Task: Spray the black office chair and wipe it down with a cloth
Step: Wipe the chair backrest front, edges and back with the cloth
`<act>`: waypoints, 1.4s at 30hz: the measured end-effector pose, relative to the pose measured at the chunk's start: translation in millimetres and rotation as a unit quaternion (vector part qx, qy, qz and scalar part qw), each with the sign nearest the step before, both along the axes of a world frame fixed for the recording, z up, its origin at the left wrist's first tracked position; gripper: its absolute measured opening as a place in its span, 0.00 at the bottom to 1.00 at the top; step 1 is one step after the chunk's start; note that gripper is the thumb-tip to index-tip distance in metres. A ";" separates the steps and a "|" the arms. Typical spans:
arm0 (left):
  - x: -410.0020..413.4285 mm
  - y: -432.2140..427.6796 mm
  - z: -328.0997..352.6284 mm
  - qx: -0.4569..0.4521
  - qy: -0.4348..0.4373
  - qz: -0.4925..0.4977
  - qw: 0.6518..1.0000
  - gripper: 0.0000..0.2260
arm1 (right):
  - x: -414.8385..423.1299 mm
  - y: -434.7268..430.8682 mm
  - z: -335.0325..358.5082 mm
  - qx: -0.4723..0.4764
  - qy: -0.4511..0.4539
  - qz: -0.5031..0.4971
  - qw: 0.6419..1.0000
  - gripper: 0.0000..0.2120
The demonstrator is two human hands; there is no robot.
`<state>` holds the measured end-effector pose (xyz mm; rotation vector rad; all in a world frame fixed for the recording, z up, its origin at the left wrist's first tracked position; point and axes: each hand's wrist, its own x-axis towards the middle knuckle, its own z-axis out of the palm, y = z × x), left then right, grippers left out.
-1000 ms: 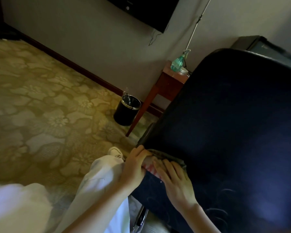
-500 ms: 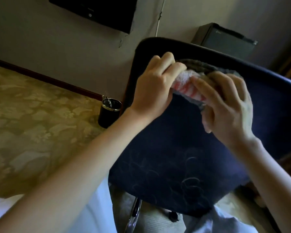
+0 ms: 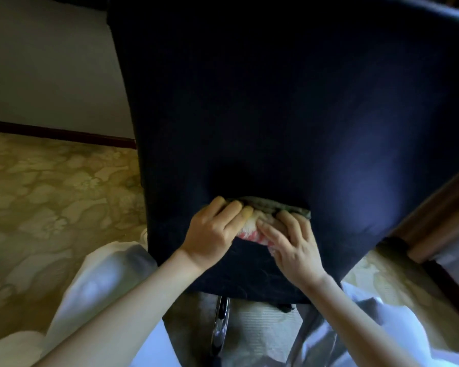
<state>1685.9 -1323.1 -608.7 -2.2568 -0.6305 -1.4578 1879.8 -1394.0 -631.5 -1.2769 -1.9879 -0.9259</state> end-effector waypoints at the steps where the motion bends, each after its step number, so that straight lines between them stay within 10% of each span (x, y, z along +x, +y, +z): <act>1: 0.8 -0.9 -17.8 -0.007 0.019 -0.002 1.000 0.13 | 3.0 -1.1 -20.8 -0.011 -0.007 -0.001 1.000 0.31; 11: 7.4 -17.3 -87.8 -0.094 0.148 -0.010 0.984 0.13 | 17.4 -21.5 -90.9 -0.124 -0.096 -0.028 0.987 0.24; 25: 66.5 -52.2 177.6 0.102 -0.023 -0.031 0.994 0.13 | 46.3 -45.7 192.9 0.190 0.008 -0.055 0.980 0.14; 42: 100.6 -27.2 -69.1 0.079 0.159 -0.082 0.981 0.12 | 66.5 -37.8 -82.6 0.008 0.175 -0.106 0.979 0.10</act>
